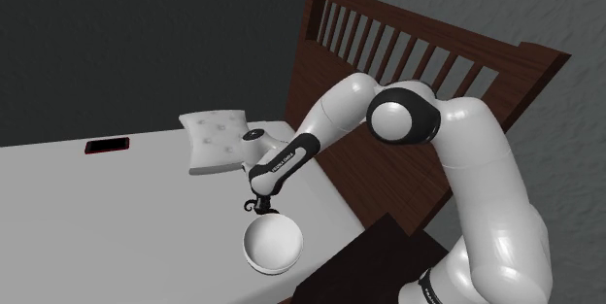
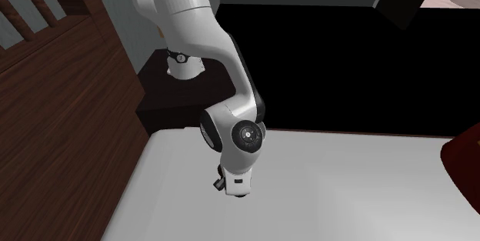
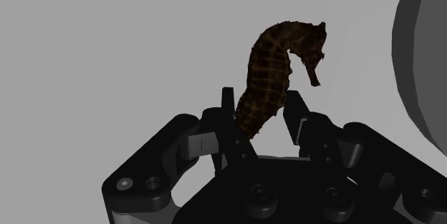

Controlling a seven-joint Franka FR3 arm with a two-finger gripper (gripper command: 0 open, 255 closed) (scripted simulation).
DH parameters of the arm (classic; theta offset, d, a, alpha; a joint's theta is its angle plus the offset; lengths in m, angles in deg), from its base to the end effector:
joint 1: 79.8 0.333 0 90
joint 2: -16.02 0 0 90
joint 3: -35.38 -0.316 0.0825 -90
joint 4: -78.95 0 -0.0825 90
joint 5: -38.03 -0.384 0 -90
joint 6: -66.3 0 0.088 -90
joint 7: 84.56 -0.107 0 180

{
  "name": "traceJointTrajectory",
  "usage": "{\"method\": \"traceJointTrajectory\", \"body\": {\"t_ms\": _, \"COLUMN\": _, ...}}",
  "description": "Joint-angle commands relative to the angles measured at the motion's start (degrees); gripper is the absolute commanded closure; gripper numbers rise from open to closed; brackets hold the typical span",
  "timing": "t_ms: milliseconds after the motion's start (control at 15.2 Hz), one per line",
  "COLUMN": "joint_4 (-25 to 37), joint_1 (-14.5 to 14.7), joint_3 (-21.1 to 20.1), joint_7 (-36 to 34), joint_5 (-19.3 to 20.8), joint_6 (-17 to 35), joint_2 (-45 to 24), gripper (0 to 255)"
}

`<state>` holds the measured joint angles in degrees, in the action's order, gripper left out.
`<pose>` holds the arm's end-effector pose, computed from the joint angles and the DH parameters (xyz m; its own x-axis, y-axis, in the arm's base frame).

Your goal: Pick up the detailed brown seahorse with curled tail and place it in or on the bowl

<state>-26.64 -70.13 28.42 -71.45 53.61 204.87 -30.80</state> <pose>0.5743 0.1711 0.0652 0.7324 0.6398 -0.2327 0.6554 -0.7552 -0.0135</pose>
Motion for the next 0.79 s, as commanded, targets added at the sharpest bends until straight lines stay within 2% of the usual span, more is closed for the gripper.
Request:
{"method": "traceJointTrajectory", "body": {"t_ms": 0, "joint_4": -0.1, "joint_1": 0.0, "joint_3": -0.1, "joint_7": 0.0, "joint_5": 0.0, "joint_6": 0.0, "joint_2": -0.1, "gripper": 255}}
{"method": "traceJointTrajectory", "body": {"t_ms": 198, "joint_4": 0.0, "joint_1": 0.0, "joint_3": -0.1, "joint_7": 0.1, "joint_5": 0.0, "joint_6": -0.1, "joint_2": -0.1, "gripper": 255}}
{"method": "traceJointTrajectory", "body": {"t_ms": 726, "joint_4": -2.4, "joint_1": -0.7, "joint_3": -1.0, "joint_7": 0.8, "joint_5": -0.9, "joint_6": -3.3, "joint_2": 5.5, "gripper": 255}}
